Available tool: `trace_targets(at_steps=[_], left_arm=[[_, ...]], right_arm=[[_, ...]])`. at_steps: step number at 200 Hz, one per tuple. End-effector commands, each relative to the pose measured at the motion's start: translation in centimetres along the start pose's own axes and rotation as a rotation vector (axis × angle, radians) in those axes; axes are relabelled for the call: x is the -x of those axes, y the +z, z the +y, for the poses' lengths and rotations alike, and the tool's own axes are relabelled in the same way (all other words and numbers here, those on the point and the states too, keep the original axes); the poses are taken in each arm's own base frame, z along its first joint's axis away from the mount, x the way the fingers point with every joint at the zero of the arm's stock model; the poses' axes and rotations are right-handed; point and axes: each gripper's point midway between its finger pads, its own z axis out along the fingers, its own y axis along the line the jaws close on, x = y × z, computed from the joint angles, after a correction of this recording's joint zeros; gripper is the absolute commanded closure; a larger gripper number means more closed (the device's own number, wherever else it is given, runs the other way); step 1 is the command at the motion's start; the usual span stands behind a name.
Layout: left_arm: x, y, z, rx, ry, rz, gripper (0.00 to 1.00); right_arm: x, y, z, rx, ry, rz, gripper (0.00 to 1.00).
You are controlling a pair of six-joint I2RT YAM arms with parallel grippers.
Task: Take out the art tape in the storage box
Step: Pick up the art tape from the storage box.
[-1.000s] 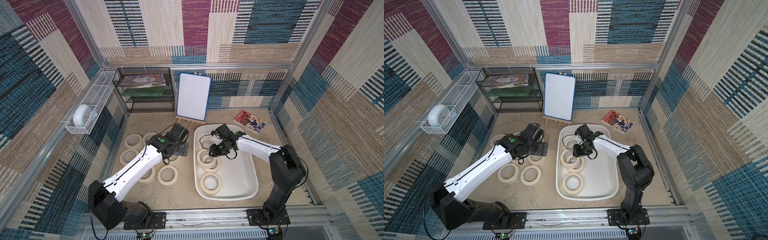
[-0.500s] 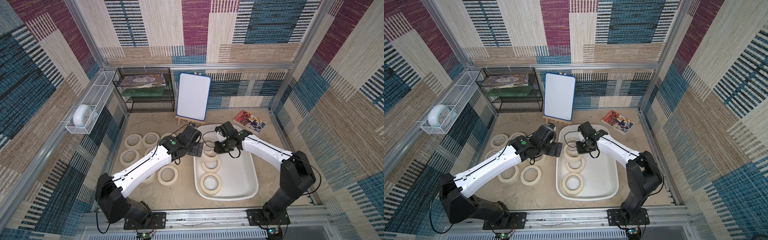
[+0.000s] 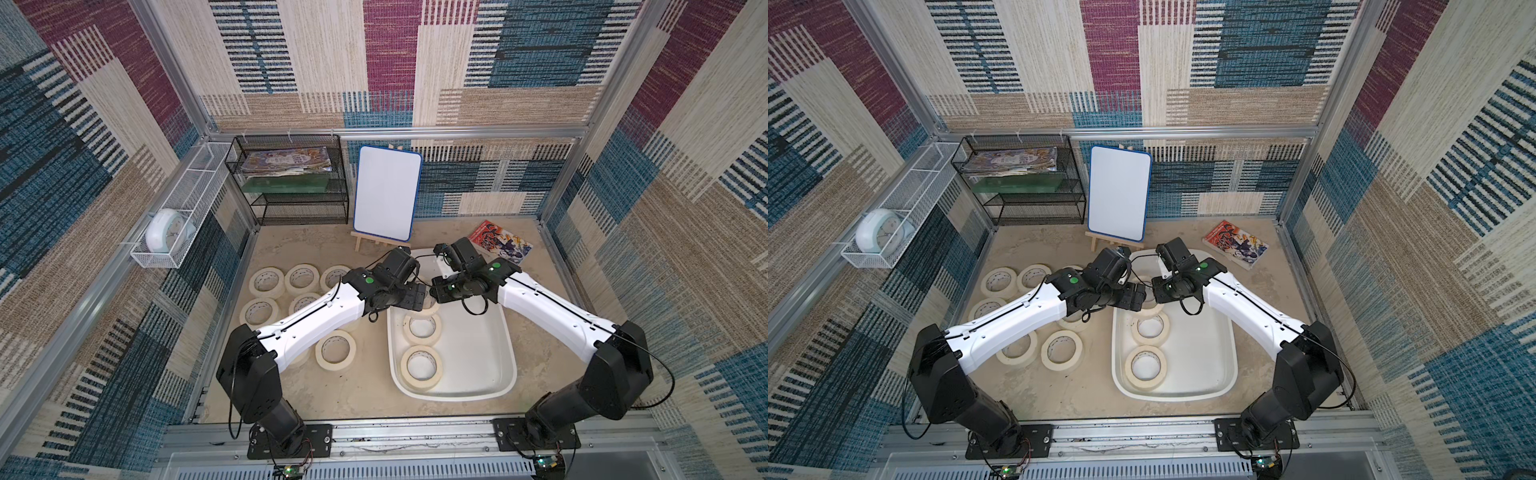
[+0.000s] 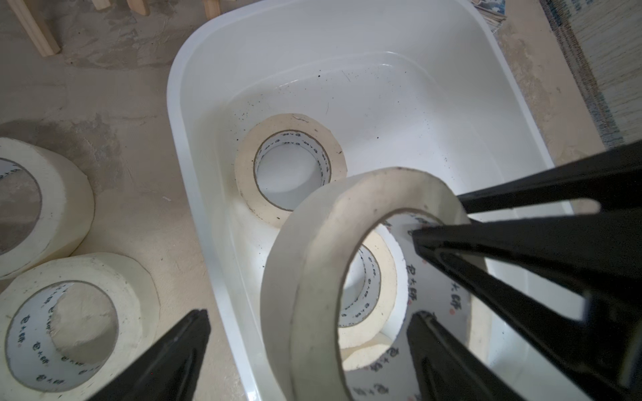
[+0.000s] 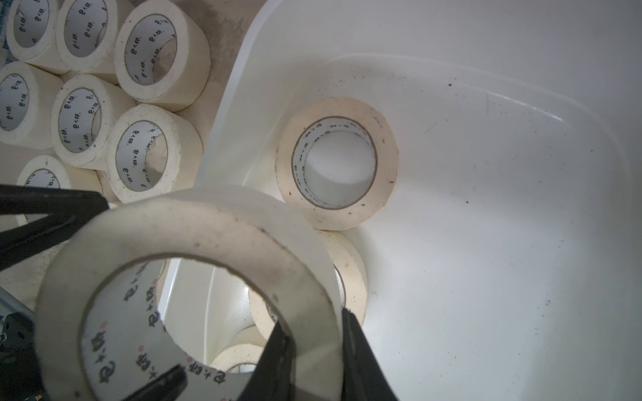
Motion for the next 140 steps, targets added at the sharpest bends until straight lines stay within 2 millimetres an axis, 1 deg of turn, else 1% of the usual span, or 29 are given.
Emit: trace_targets(at_steps=[1,10,14,16,22,26,35,48,55,68,79,91,98,114,122,140], left_arm=[[0.2,0.6,0.3,0.029,0.006,0.003,0.23],[0.1,0.8,0.6,0.047,0.006,0.006,0.35],[0.1,0.8,0.7,0.051,0.005,0.006,0.43],[0.1,0.8,0.7,0.053,0.004,0.006,0.45],[0.2,0.8,0.8,0.058,0.003,0.003,0.56],[0.3,0.8,0.8,0.06,0.001,0.001,0.61],[0.3,0.8,0.9,0.063,0.0,-0.001,0.77],[0.5,0.7,0.8,0.064,-0.001,-0.005,0.93],[0.6,0.6,0.8,0.065,-0.001,-0.008,1.0],[0.7,0.5,0.8,0.063,-0.003,-0.01,1.0],[0.7,0.4,0.8,0.063,-0.003,-0.01,1.0],[0.6,0.2,0.8,0.063,-0.002,-0.009,1.0],[0.6,0.1,0.9,0.064,-0.004,-0.009,1.0],[0.6,-0.3,0.9,0.062,-0.004,-0.016,1.0],[0.5,-0.5,1.0,0.064,-0.005,-0.019,1.0],[0.3,-0.7,1.4,0.075,0.0,-0.023,1.0]], right_arm=[[0.4,-0.5,0.6,0.017,0.004,-0.023,1.0],[0.4,-0.5,0.6,0.015,0.003,-0.025,1.0],[0.3,-0.5,0.6,0.015,0.002,-0.024,1.0],[0.3,-0.5,0.6,0.015,0.002,-0.023,1.0],[0.3,-0.5,0.6,0.016,0.001,-0.024,1.0],[0.2,-0.5,0.6,0.017,0.001,-0.023,1.0],[0.3,-0.5,0.7,0.021,0.002,-0.025,1.0],[0.4,-0.6,1.0,0.038,0.001,-0.035,1.0],[0.6,-0.7,1.3,0.049,0.002,-0.043,0.92],[0.8,-1.0,1.7,0.072,0.004,-0.054,0.69],[1.0,-1.2,1.8,0.082,0.007,-0.062,0.56],[1.0,-1.1,1.8,0.08,0.011,-0.06,0.36],[1.0,-1.1,1.6,0.068,0.017,-0.061,0.27],[1.1,-1.1,1.0,0.032,0.031,-0.068,0.14],[1.3,-1.2,0.7,0.02,0.032,-0.08,0.1],[2.3,-1.9,0.4,0.009,0.023,-0.136,0.05]])
